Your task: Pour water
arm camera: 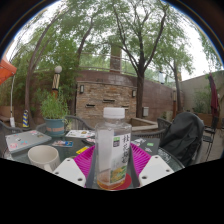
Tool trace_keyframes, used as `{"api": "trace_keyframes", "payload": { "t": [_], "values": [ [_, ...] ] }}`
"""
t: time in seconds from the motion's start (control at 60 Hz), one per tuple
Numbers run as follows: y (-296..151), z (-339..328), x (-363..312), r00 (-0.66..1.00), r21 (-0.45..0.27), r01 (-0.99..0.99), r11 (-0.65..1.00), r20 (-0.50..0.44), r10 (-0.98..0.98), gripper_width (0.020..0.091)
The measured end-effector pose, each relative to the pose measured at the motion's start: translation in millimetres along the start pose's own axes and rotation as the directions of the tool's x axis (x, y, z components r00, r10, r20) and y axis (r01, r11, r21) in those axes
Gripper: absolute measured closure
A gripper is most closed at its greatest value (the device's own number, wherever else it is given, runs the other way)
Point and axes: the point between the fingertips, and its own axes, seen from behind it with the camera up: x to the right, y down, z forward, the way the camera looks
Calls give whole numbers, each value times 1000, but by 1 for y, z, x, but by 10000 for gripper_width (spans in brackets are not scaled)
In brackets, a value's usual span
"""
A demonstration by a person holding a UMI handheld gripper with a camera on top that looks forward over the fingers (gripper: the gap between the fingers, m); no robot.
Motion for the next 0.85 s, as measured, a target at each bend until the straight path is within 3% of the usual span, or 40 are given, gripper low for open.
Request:
{"api": "trace_keyframes", "payload": {
  "t": [0.133,0.217,0.3,0.683,0.85],
  "values": [
    [-2,-4,0,1000,6,-12,1000,7,12,461],
    [7,-13,1,1000,-63,-21,998,2,21,362],
    [-12,-23,4,1000,-49,2,999,6,-2,262],
    [-41,-165,-6,998,-146,-46,988,-43,40,265],
    [-56,-224,-17,999,-155,-50,987,-15,48,268]
  ]
}}
